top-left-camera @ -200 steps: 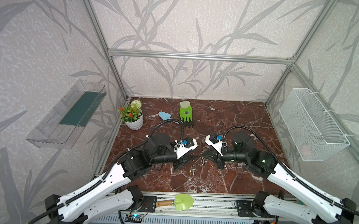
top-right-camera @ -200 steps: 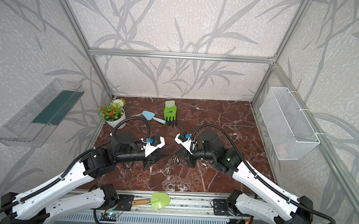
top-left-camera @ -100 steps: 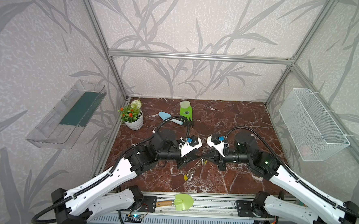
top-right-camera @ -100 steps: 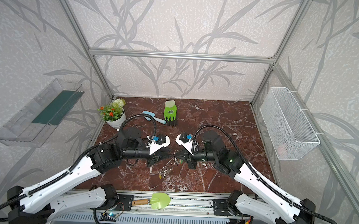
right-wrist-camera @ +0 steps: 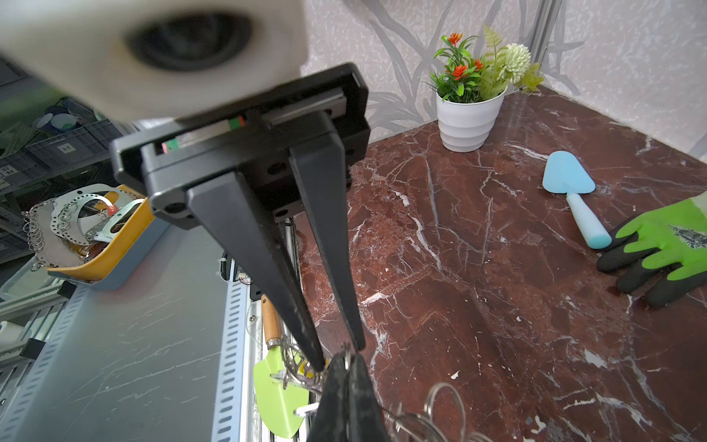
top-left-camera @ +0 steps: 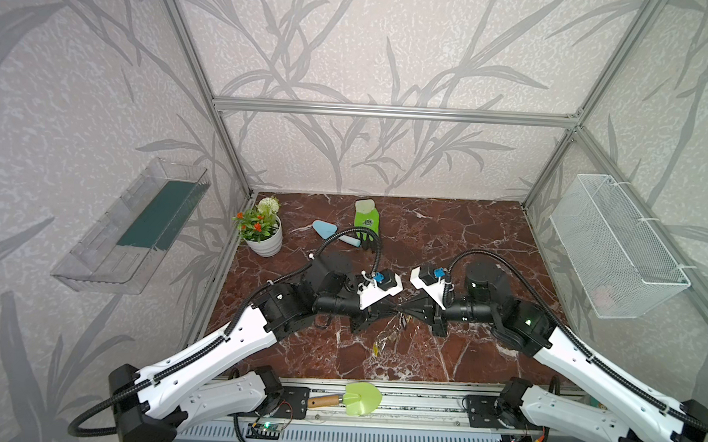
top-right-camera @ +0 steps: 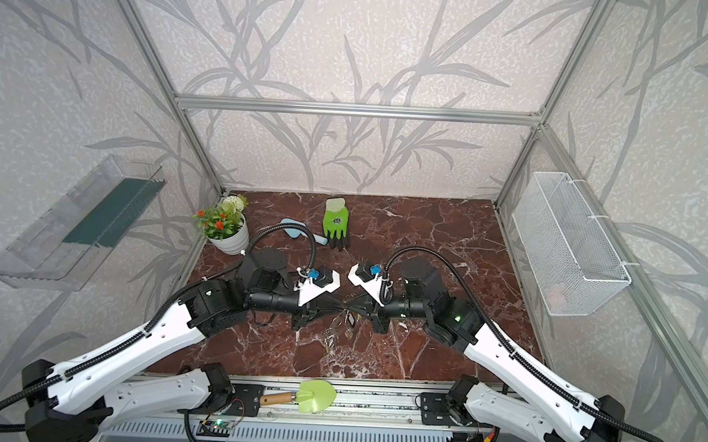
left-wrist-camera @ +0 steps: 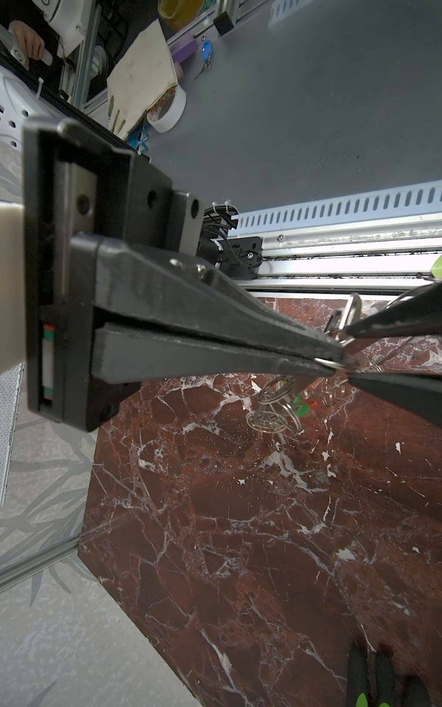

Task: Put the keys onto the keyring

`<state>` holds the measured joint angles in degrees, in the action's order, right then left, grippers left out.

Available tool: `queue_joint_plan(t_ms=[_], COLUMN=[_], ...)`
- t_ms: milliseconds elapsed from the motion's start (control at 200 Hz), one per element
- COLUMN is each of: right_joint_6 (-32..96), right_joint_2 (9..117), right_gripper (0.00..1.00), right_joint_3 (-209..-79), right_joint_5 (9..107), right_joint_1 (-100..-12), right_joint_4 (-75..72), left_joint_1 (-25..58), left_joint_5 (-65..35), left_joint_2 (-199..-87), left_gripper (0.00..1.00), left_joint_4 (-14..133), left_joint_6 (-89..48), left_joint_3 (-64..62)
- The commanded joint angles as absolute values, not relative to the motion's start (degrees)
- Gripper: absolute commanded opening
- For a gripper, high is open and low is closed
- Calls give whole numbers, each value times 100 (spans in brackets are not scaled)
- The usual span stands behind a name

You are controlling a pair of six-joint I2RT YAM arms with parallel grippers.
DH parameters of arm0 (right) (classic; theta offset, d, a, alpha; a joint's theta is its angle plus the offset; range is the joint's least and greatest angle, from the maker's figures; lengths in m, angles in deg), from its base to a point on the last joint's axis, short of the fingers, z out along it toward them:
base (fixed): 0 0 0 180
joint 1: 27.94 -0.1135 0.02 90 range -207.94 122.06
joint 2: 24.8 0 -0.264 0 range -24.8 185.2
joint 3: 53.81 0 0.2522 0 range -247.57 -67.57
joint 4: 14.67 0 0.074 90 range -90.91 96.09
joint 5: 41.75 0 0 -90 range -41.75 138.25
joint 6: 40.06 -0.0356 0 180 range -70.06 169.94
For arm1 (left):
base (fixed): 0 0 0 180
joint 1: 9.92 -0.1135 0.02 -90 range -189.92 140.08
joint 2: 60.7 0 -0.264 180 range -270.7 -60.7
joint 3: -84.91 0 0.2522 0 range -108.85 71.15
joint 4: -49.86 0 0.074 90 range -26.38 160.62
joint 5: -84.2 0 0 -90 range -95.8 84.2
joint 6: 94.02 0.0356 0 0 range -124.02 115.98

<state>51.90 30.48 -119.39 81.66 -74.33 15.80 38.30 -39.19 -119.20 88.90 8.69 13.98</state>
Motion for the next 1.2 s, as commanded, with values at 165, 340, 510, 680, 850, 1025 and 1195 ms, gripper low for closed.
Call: queue_joint_plan(t_ms=[165,340,510,680,850,1025,1195], right_joint_6=[5124,5128,5108,5120,5077,5006,4957], right_joint_2=[2942,3048,3073,3127,3057,3023,2910], right_gripper=[0,0,0,0,0,15,34], right_joint_3=[-12093,-12110,-12092,-12092,-12107,-12211,-12264], right_joint_5=[8292,8347,8387,8366,8220,8218,8015], right_joint_1=[-7433,-7434,-7435,-7438,-7434,-7435,-7435], right_joint_4=[1193,1199,1144,1146,1124,1209,1210], left_joint_1=[3791,3789,3789,3790,3789,3791,3794], left_joint_5=[-4297,-4452,-4545,-4542,-4288,-3984,-3862], left_joint_2=[-11964,-12089,-12168,-12154,-11804,-11325,-11066], left_gripper=[16,15,8,0,0,0,0], left_joint_4=[8965,8946,8921,8702,7829,6854,6336], left_joint_6=[1013,970,904,685,-27,-733,-1119], left_joint_3=[1198,1138,1129,1174,1656,2209,2482])
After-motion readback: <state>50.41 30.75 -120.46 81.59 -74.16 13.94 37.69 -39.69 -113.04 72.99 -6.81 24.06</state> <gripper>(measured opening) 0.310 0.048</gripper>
